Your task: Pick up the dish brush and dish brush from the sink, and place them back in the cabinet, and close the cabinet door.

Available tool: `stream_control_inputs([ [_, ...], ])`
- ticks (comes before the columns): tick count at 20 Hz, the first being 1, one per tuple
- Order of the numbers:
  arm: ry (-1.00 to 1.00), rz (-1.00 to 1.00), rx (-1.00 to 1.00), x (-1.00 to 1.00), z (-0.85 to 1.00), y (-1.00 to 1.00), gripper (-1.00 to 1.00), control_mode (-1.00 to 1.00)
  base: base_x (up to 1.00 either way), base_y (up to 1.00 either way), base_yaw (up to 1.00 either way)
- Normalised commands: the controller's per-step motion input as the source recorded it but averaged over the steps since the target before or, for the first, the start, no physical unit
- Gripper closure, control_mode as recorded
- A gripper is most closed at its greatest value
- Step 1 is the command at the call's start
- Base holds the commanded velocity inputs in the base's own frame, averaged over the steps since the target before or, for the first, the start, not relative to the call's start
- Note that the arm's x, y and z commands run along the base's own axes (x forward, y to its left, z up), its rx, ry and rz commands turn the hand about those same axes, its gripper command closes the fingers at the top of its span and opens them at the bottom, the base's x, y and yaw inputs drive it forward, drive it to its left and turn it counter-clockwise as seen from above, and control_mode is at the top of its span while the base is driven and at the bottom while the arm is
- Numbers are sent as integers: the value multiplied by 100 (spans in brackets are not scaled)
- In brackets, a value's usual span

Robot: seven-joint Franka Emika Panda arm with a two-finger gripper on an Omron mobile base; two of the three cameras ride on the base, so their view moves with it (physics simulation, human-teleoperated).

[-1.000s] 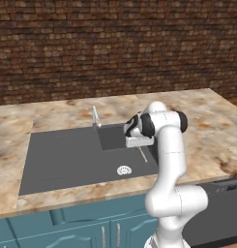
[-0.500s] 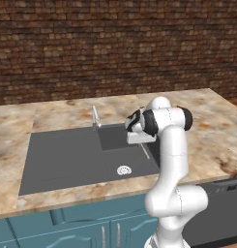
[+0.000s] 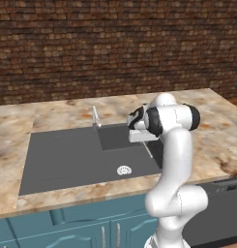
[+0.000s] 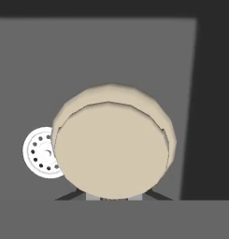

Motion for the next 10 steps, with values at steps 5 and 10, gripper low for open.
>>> stream_control_inputs([
  [5,-2,0,0,-45,40,0,100,-100,0,0,0],
  [10,-3,0,0,-36,36,0,100,-100,0,0,0],
])
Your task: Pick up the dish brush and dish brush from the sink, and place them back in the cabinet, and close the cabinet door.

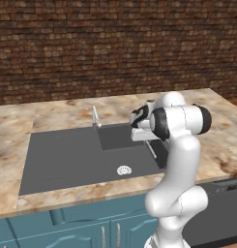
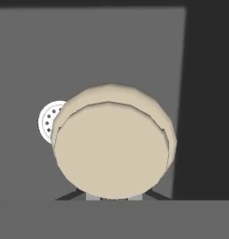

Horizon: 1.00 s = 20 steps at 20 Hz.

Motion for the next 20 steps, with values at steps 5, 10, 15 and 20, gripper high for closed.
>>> stream_control_inputs([
  [5,-1,-3,0,-17,47,0,100,-100,0,0,0],
  [10,0,-4,0,-20,55,0,100,-100,0,0,0],
  [15,0,-4,0,-22,59,0,100,-100,0,0,0],
  [20,0,-5,0,-32,58,0,100,-100,0,0,0],
])
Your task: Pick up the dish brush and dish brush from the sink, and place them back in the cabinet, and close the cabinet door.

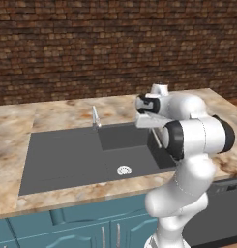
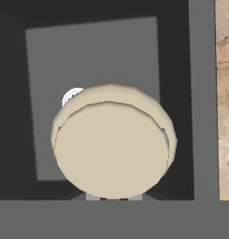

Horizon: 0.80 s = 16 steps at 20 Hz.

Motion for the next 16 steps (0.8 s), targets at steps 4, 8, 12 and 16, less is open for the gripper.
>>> stream_control_inputs([
  [4,0,-6,0,-43,56,0,100,-100,0,0,0],
  [8,0,-6,0,-47,54,0,100,-100,0,0,0],
  [12,0,-3,0,-54,47,0,100,-100,0,0,0],
  [16,-2,0,0,-56,45,0,100,-100,0,0,0],
])
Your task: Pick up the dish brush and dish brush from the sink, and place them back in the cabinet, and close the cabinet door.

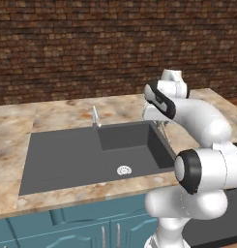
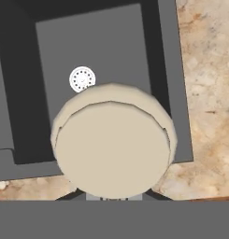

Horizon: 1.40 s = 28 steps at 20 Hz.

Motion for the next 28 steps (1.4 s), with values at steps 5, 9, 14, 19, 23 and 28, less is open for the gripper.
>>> stream_control_inputs([
  [5,-1,-1,0,-52,46,0,100,-100,0,0,0],
  [9,0,-1,0,-45,51,0,100,-100,0,0,0],
  [14,0,0,0,-40,49,0,100,-100,0,0,0],
  [19,-3,0,0,-41,38,1,100,-100,0,0,0],
  [23,-5,0,-1,-32,39,10,100,-100,0,0,0],
  [28,-4,0,-1,-27,37,13,100,-100,0,0,0],
])
